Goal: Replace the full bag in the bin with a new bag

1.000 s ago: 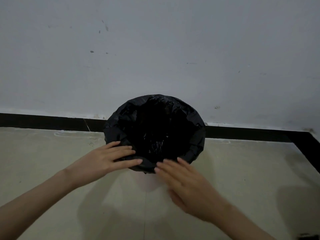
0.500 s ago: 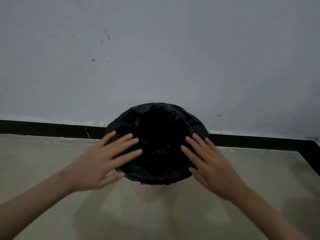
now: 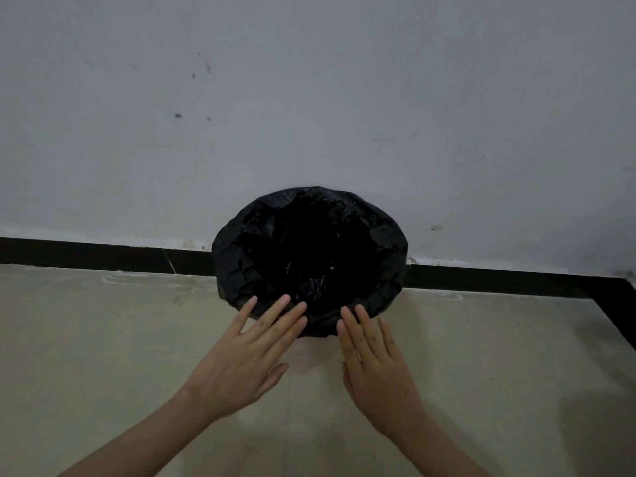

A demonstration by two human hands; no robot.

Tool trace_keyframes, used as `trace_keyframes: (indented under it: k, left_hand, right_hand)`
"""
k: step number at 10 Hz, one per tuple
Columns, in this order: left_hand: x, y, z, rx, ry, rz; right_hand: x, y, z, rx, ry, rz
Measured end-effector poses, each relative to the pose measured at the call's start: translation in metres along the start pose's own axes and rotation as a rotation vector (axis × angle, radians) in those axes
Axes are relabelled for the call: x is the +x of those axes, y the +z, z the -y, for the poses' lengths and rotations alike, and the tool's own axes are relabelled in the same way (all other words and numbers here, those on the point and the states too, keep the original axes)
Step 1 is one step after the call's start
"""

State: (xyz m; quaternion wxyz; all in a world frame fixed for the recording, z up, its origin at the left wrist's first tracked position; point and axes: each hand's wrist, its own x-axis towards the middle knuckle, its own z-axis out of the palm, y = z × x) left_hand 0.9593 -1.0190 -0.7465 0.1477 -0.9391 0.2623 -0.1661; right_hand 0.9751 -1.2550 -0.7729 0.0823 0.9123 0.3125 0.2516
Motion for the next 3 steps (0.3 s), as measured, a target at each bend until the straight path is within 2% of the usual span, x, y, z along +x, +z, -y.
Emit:
trace_keyframes:
  k: [1,2,3]
  left_hand:
    - [-0.005,-0.022,-0.006,-0.070,-0.047,0.147]
    - [-0.001,-0.073,0.001,-0.094,-0.071,0.206]
    - [0.015,-0.143,0.021,-0.125,-0.142,0.200]
  right_hand:
    - [-0.001,-0.023,0.002,0.023,0.035,0.155]
    - [0.016,-0.078,-0.002,0.071,0.071,0.269]
    - [0.054,-0.148,-0.016,0.220,0.132,0.266]
